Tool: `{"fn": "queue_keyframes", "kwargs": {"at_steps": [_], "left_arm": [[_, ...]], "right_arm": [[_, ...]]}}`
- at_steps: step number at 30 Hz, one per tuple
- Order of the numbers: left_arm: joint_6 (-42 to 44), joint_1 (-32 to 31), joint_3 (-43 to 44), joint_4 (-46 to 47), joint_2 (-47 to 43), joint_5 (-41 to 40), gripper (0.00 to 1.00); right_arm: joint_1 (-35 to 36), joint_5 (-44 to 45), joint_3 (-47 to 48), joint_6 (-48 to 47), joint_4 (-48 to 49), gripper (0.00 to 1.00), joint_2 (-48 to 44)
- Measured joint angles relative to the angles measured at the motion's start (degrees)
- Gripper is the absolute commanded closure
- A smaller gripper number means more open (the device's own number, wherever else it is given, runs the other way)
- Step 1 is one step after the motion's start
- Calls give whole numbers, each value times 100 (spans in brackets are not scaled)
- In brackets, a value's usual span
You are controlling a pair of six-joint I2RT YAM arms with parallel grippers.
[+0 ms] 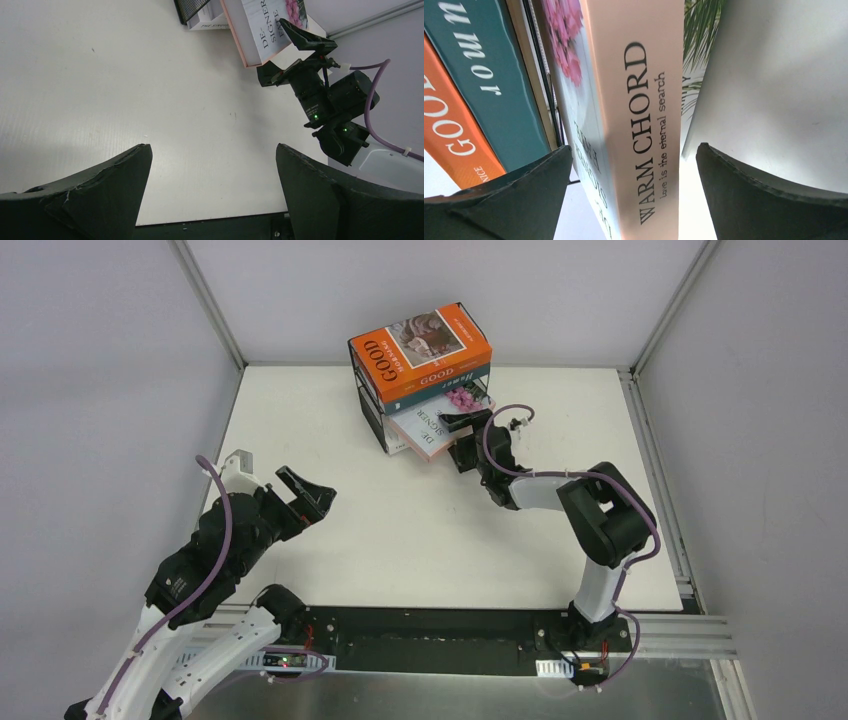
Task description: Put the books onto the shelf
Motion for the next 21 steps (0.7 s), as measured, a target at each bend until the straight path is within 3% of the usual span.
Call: {"fn": "queue_keyframes", "kwargs": {"at_steps": [21], "left_arm": [[-13,0,-129,7,39,2,0]], "right_arm": [[0,-811,-616,-713,-516,2,-1182]]}}
